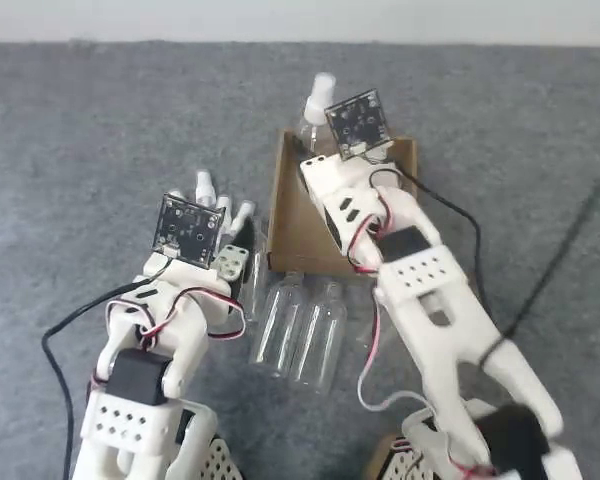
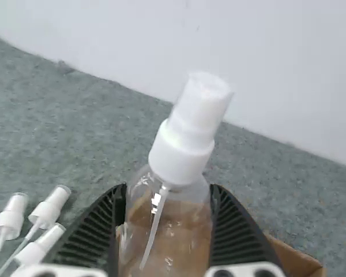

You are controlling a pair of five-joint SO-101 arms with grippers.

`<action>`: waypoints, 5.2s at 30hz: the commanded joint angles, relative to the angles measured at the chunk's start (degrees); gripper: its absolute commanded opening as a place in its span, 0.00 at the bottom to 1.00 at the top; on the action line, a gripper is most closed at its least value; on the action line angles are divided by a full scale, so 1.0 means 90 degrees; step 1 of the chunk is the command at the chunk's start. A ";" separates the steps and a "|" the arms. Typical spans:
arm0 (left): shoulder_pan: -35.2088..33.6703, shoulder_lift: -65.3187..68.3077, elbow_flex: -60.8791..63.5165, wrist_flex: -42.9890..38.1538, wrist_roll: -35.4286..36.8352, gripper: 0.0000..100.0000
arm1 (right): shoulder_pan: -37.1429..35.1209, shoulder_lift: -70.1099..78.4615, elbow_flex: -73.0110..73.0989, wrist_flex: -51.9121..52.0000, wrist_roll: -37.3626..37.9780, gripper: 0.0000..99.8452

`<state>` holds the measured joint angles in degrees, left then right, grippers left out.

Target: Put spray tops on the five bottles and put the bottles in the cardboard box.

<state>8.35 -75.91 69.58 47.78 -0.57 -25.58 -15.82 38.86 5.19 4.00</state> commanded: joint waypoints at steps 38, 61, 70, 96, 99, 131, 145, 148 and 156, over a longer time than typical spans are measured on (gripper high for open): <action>-0.0733 0.0000 -0.0103 -0.0166 0.0264 0.01 | 0.0083 0.3394 -0.1436 -0.2818 0.0107 0.01; -0.0733 0.0000 -0.0103 -0.0156 0.0264 0.01 | 0.0073 0.3414 -0.1426 -0.2818 0.0117 0.02; -0.0733 0.0000 -0.0103 -0.0156 0.0264 0.01 | 0.0044 0.3443 -0.1407 -0.2759 0.0117 0.16; -0.0733 0.0000 -0.0103 -0.0166 0.0264 0.01 | -0.0181 0.3385 -0.1289 -0.2750 0.0567 0.16; -0.0733 0.0000 -0.0103 -0.0166 0.0264 0.01 | -0.0190 0.3385 -0.1289 -0.2750 0.0567 0.16; -0.0733 0.0010 -0.0103 -0.0195 0.0274 0.01 | -0.0190 0.3394 -0.1280 -0.2740 0.0567 0.28; -0.0733 0.0010 -0.0103 -0.0195 0.0274 0.01 | -0.0190 0.3385 -0.1289 -0.2740 0.0576 0.28; -0.0733 0.0010 -0.0103 -0.0195 0.0274 0.01 | -0.0161 0.3375 -0.1328 -0.2740 0.0576 0.28; -0.0733 0.0010 -0.0103 -0.0195 0.0274 0.01 | -0.0151 0.2525 -0.1309 -0.2545 0.0576 0.28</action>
<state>2.02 -75.91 69.58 47.78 1.27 -27.34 14.42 29.54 -18.55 8.22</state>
